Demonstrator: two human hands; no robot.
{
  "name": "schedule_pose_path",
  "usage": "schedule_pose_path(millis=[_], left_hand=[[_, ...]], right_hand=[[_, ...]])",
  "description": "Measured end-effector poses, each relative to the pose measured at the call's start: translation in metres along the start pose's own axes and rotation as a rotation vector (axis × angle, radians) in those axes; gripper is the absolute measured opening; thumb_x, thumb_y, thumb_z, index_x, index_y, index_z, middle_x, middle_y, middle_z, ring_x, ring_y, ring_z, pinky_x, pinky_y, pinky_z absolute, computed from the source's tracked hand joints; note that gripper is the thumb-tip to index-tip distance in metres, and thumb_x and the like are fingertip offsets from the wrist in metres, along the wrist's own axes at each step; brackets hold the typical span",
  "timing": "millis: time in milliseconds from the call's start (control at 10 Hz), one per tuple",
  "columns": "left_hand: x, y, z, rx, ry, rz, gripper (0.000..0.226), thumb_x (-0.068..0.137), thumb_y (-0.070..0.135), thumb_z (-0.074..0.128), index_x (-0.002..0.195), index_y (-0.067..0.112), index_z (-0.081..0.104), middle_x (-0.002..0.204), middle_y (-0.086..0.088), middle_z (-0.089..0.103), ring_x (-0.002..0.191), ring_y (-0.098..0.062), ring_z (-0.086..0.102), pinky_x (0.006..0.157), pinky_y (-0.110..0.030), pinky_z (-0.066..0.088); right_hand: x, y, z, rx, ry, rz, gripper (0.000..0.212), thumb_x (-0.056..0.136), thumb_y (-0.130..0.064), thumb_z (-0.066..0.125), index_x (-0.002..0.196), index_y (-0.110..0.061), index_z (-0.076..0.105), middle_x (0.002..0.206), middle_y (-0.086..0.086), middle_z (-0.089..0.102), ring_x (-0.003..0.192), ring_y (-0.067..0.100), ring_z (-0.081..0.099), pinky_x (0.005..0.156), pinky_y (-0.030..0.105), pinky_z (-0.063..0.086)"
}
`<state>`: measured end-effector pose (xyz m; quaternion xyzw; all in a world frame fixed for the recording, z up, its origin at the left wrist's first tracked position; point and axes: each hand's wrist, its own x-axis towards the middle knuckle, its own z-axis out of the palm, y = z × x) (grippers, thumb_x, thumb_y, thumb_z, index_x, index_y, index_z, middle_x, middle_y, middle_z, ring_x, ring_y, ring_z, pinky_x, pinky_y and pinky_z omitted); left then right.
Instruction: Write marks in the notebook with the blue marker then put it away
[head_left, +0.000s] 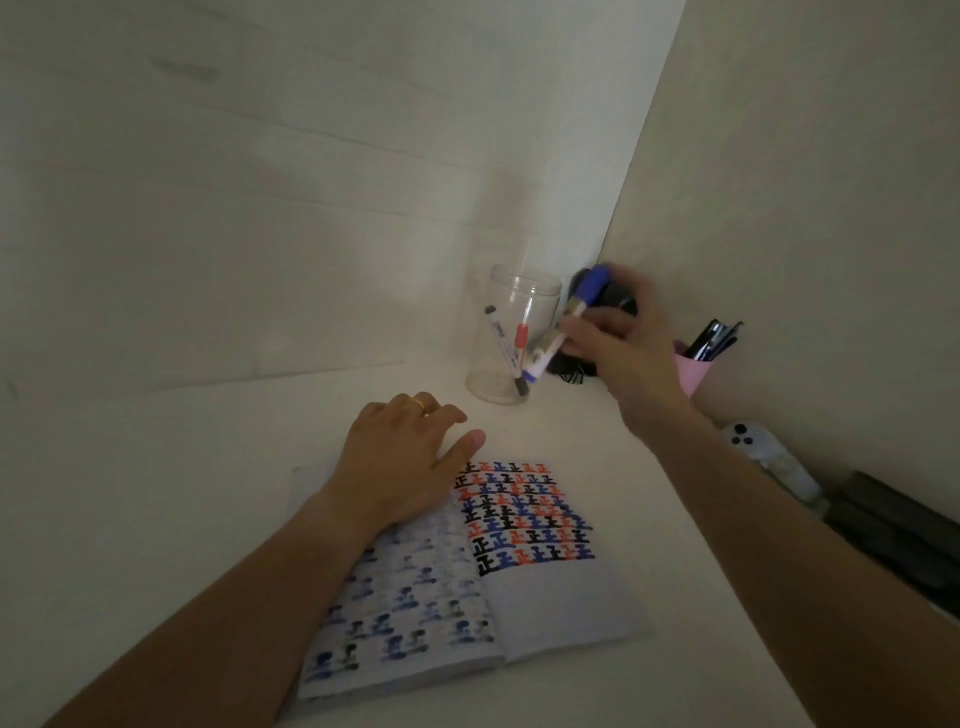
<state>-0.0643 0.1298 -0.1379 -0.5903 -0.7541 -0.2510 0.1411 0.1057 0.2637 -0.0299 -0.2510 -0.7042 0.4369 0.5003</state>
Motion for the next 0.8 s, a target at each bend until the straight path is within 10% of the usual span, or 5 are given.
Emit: schedule_pose_path(millis=[200,400,800], left_hand=[[-0.004,-0.004,0.001,0.028,0.026,-0.025,0.054,0.095,0.061,0.03,0.121,0.028,0.063,0.113,-0.003,0.07,0.1,-0.024,0.064,0.088,-0.041,0.046],[-0.003,-0.003,0.003,0.043,0.044,-0.012,0.055,0.096,0.06,0.027,0.122,0.027,0.063,0.115,-0.004,0.069,0.102,-0.025,0.063,0.091,-0.042,0.046],[-0.002,-0.002,0.004,0.032,0.031,-0.028,0.055,0.096,0.06,0.026,0.122,0.029,0.063,0.116,-0.003,0.069,0.103,-0.023,0.062,0.092,-0.042,0.045]], right_hand=[[0.074,-0.022,0.027,-0.288,0.322,-0.228,0.045,0.091,-0.006,0.067,0.128,-0.018,0.044,0.085,0.011,0.076,0.073,0.017,0.071,0.07,0.025,0.058],[0.097,0.016,0.038,-0.52,0.276,-0.145,0.025,0.091,-0.016,0.072,0.113,-0.014,0.06,0.089,0.001,0.072,0.066,-0.001,0.059,0.05,0.005,0.039],[0.106,0.017,0.045,-0.711,0.208,-0.139,0.022,0.09,-0.021,0.071,0.109,-0.011,0.074,0.105,0.005,0.077,0.097,0.019,0.069,0.085,0.027,0.05]])
